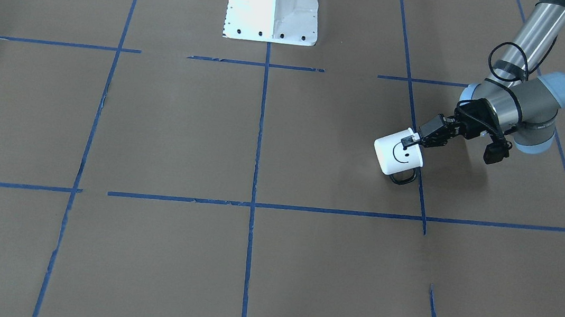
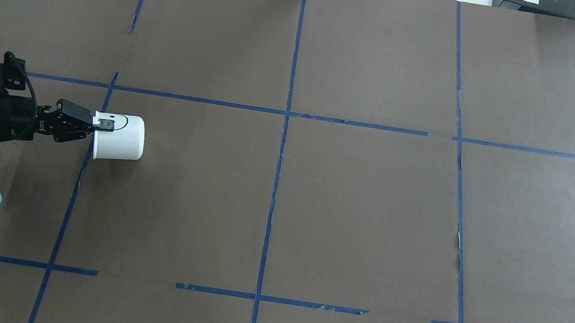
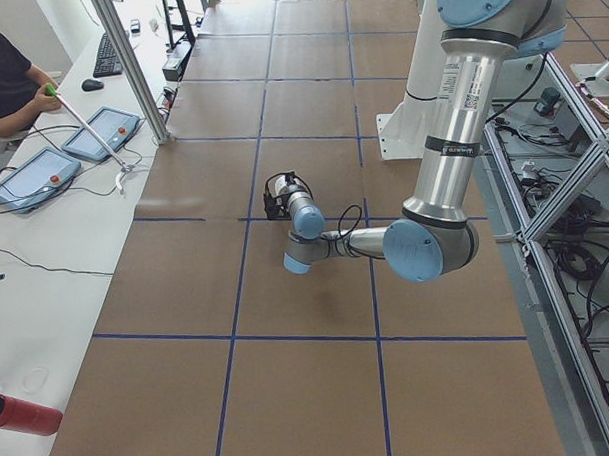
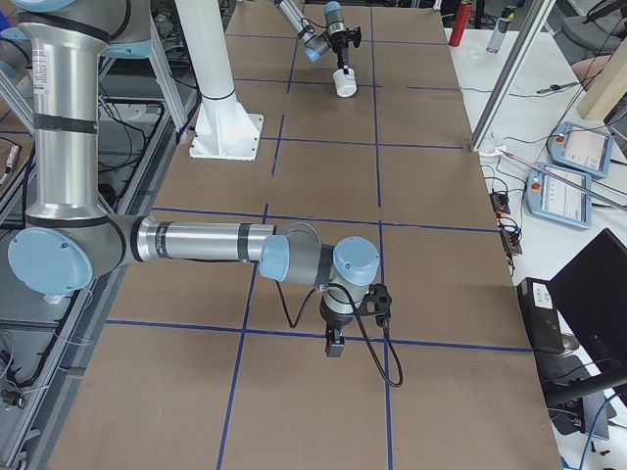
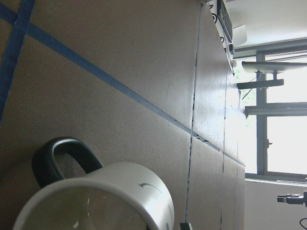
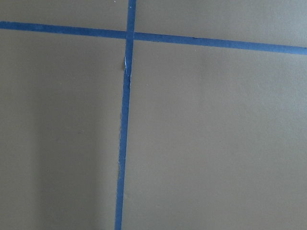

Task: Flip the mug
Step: 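Insert the left gripper into the mug rim and close on it, then lift the mug with the left gripper and carry it toward table center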

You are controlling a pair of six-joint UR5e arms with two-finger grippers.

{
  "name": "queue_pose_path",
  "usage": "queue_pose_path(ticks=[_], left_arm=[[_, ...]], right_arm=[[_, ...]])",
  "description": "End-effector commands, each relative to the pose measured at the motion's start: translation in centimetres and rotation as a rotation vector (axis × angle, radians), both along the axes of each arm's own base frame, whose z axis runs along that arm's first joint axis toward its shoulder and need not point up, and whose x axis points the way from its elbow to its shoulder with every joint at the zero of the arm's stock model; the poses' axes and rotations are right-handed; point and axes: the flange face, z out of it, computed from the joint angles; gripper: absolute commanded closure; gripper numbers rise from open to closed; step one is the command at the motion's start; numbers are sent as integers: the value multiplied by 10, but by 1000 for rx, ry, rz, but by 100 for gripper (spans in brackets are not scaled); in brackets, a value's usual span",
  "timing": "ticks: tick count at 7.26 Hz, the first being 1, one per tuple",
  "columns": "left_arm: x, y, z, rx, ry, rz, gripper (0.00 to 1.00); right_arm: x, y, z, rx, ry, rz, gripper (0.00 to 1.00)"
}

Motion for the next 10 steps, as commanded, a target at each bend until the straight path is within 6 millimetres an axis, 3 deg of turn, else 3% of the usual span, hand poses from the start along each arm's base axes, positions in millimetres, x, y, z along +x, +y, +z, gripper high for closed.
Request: queue_pose_path(ticks=[1, 5, 7, 10], left_arm=[[-4, 2, -15, -6, 35, 9, 100], [2, -2, -57, -26, 68, 23, 100], [15, -13, -114, -71, 21, 21, 100], [43, -45, -191, -171, -57, -30, 100]], right_arm=[[0, 0, 0, 0, 0, 0, 0], [0, 0, 0, 0, 0, 0, 0], [0, 0, 0, 0, 0, 0, 0], [0, 0, 0, 0, 0, 0, 0]])
